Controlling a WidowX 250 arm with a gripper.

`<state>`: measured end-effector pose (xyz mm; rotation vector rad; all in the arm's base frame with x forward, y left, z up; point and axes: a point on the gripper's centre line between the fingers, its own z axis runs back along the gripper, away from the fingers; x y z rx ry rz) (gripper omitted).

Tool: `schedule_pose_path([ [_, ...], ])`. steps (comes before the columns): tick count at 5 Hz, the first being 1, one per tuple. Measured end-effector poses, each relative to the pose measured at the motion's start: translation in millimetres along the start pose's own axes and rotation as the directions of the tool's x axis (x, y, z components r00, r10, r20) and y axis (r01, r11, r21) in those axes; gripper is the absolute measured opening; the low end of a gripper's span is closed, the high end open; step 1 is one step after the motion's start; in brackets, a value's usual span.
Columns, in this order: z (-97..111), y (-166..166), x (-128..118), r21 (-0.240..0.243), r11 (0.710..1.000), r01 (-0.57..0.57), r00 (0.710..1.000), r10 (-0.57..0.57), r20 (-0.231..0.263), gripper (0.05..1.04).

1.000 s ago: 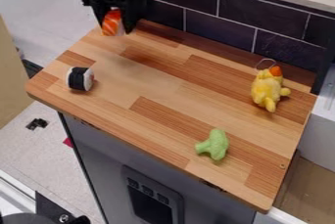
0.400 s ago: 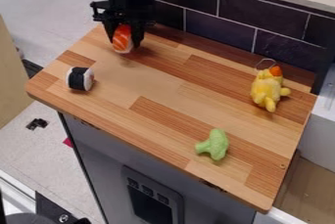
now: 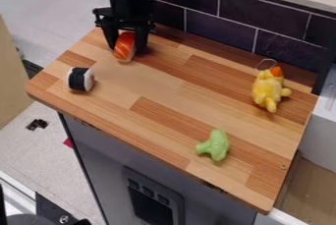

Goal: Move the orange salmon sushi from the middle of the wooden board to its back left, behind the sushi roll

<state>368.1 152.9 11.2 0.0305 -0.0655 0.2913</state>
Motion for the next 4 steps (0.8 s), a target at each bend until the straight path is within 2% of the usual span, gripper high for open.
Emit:
schedule_pose_path([
  [1, -5, 0, -4, -0.003, 1.000, 0.022, 1.000, -0.022, -0.003, 1.003],
  [2, -4, -4, -11, -0.025, 0.999, 0.032, 0.999, -0.033, -0.025, 0.999],
  [4, 36, -16, -25, -0.095, 0.995, 0.039, 0.998, -0.042, -0.038, 0.999],
])
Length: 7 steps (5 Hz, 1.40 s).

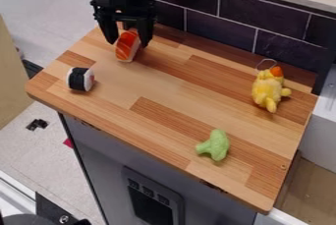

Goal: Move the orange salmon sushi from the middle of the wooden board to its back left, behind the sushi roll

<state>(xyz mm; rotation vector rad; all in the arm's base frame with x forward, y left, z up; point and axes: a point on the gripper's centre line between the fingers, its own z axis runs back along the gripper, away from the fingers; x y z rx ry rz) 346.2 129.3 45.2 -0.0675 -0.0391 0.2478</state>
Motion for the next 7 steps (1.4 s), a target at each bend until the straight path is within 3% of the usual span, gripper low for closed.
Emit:
schedule_pose_path([
  [2, 30, -13, -13, -0.024, 1.000, 0.013, 1.000, -0.013, 0.003, 0.999],
  [3, 46, -32, -29, -0.031, 0.999, 0.040, 0.999, -0.041, -0.023, 0.999],
  [4, 49, -55, -33, -0.023, 0.998, 0.058, 0.997, -0.059, -0.042, 0.999],
  [5, 43, -74, -39, -0.003, 0.998, 0.069, 0.996, -0.069, -0.064, 0.999],
  [7, 23, -94, -50, 0.046, 0.994, 0.098, 0.994, -0.096, -0.060, 0.999],
])
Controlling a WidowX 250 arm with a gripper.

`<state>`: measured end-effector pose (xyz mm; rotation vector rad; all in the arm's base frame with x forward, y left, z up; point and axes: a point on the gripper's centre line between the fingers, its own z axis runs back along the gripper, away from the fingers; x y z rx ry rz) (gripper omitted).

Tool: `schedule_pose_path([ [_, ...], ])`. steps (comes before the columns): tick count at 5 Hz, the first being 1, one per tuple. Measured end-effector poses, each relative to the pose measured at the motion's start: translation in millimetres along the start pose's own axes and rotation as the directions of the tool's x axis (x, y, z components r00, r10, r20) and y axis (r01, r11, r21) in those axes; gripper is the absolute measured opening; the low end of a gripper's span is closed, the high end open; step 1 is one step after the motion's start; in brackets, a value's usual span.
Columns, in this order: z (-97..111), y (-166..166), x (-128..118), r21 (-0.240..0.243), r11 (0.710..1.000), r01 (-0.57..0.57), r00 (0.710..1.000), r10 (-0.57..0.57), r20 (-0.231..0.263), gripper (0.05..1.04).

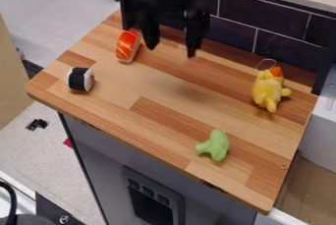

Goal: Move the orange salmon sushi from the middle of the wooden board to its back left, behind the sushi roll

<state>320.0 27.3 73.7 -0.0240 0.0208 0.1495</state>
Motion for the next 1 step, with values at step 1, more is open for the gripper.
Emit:
schedule_pose_path([
  [1, -0.2, -4.8, -4.2, -0.004, 1.000, 0.028, 1.000, -0.028, 0.013, 0.999],
])
